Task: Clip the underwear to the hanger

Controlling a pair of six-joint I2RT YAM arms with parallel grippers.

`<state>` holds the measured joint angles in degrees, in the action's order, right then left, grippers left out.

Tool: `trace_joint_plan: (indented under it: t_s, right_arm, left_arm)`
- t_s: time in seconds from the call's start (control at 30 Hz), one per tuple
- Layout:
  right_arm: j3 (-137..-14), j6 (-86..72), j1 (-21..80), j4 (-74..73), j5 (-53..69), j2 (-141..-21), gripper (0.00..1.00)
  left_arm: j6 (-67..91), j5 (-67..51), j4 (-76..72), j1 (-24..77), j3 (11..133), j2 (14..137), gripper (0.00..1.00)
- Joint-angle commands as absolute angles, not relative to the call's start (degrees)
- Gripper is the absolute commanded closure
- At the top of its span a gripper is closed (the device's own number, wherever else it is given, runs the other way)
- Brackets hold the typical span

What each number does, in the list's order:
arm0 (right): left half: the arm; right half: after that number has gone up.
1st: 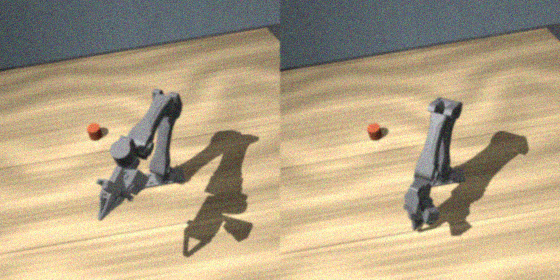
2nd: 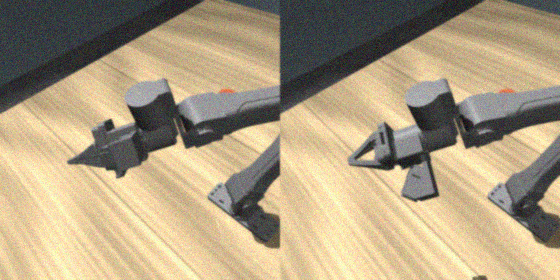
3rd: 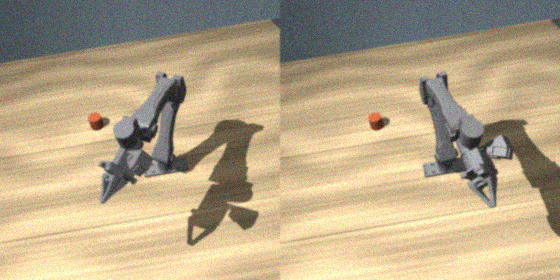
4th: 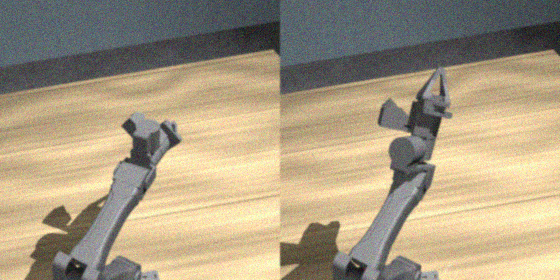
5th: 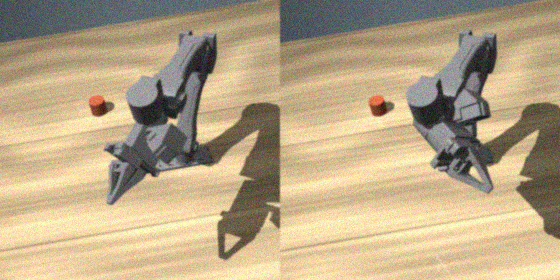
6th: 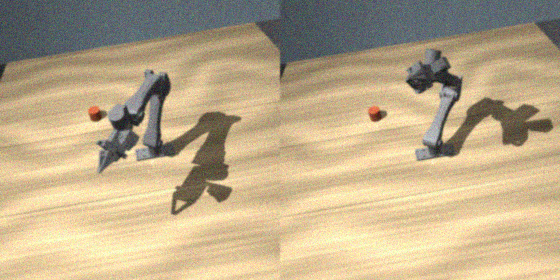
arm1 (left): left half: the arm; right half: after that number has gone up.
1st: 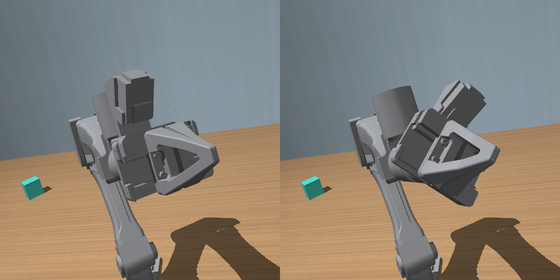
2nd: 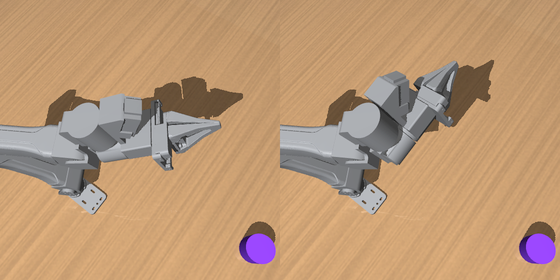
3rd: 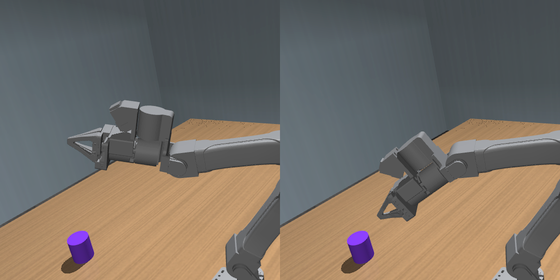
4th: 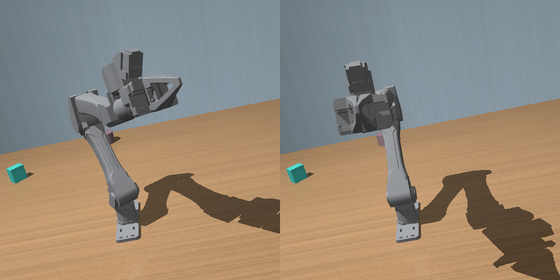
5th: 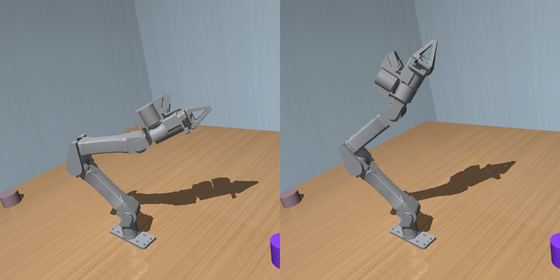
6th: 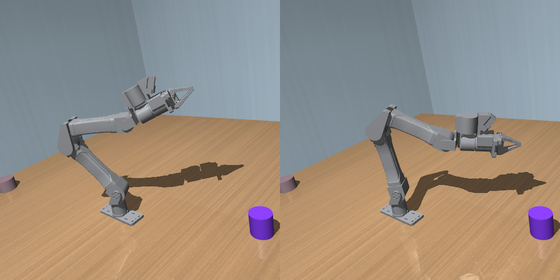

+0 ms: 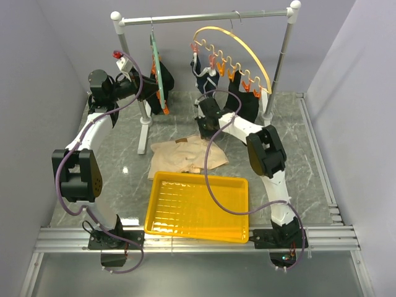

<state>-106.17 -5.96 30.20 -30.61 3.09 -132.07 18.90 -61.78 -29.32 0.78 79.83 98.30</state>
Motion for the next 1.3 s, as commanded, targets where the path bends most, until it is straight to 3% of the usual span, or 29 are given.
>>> trace_joint_plan:
  t_s: [0.0,0.23,0.53,0.77,1.27]
  right_arm:
    - [-99.51,-2.81,30.24,-15.77,10.45,-124.99,1.0]
    - [-90.01,-3.95,29.88,13.48,18.19,-118.04,1.0]
    - [-89.03,-8.35,30.41,33.55,21.08,-118.82,1.0]
    - [-91.93,-10.46,30.76,42.36,26.01,-121.99,1.0]
    - [-97.91,-15.47,33.22,40.96,28.12,-122.96,1.0]
  left_arm:
    - [21.0,-62.32,-28.73,0.62,79.55,97.47,1.0]
    - [25.13,-61.26,-31.99,0.62,79.1,97.73,1.0]
    - [27.77,-59.15,-32.96,0.7,79.89,98.61,1.0]
    - [28.91,-58.54,-34.54,1.05,78.58,98.79,1.0]
    - [31.46,-55.46,-38.31,2.02,77.35,100.37,1.0]
